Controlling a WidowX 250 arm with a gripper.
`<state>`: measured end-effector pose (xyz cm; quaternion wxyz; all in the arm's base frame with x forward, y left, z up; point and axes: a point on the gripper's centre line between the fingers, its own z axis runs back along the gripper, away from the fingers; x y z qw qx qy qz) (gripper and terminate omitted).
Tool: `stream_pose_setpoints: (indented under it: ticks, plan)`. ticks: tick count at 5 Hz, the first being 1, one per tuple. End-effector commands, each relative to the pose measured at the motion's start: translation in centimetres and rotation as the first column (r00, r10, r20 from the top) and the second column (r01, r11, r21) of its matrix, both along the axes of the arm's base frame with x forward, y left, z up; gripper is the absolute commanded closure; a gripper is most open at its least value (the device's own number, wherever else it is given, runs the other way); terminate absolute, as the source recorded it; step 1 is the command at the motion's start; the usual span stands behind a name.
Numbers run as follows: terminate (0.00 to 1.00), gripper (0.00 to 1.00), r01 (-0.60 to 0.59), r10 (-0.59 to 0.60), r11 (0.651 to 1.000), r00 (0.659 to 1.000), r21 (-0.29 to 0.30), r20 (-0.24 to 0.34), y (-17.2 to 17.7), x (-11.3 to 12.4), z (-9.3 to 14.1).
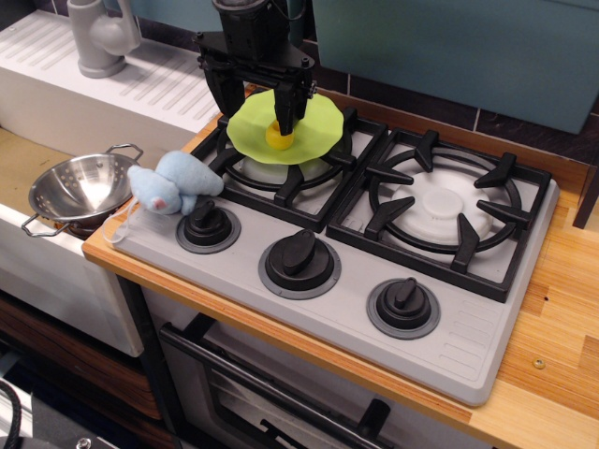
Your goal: End effector transition from object to object
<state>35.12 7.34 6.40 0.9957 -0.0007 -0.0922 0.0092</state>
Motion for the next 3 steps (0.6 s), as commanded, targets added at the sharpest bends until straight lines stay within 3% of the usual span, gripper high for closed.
stream_pose_setpoints:
  ticks: [1,3]
  plan:
    - [0.0,0.0,0.0,0.0,1.0,1.0,0.0,0.0,0.0,0.0,0.0]
    - [0.0,0.0,-0.017,0.023,0.996,0.998,0.088,-0.065,-0.4,0.2,9.0]
